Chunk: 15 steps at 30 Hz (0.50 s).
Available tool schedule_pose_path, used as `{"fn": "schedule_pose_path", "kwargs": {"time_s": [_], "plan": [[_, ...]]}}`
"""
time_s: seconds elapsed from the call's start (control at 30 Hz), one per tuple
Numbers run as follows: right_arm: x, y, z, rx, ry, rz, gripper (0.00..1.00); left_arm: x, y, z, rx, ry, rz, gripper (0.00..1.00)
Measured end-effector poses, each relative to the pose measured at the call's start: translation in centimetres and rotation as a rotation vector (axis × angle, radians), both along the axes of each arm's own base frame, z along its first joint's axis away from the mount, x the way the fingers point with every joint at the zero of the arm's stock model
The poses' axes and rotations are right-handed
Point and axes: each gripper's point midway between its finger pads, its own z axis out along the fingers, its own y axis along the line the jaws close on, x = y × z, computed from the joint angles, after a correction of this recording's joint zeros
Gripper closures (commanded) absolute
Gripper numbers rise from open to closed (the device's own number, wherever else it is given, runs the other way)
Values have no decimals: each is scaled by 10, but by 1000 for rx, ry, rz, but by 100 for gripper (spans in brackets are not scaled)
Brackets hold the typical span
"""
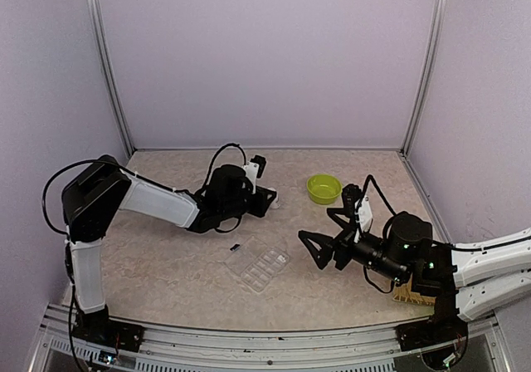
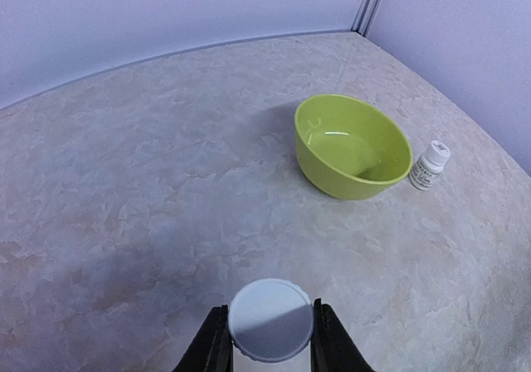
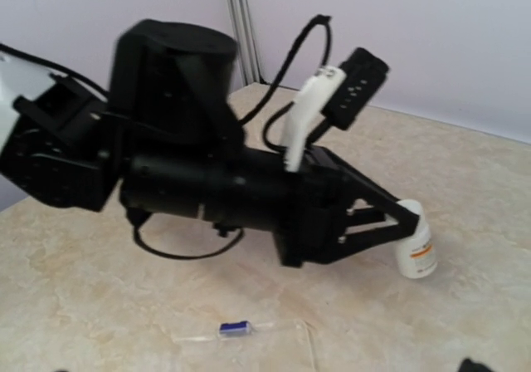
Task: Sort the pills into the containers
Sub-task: Place the pill bottle at the center of the board.
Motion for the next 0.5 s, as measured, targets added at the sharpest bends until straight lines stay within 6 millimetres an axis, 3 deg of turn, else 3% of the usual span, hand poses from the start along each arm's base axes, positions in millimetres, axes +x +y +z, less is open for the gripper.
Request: {"fn": "schedule_pose_path", "kwargs": {"time_s": [0.27,0.5], "plan": [[2,-3,-7,-12,11,-18,0,34,-3,-14,37,-15,65,87],[4,-4,-8,-10,18,-26,0,40,5,-35,90,11,101,85]]}}
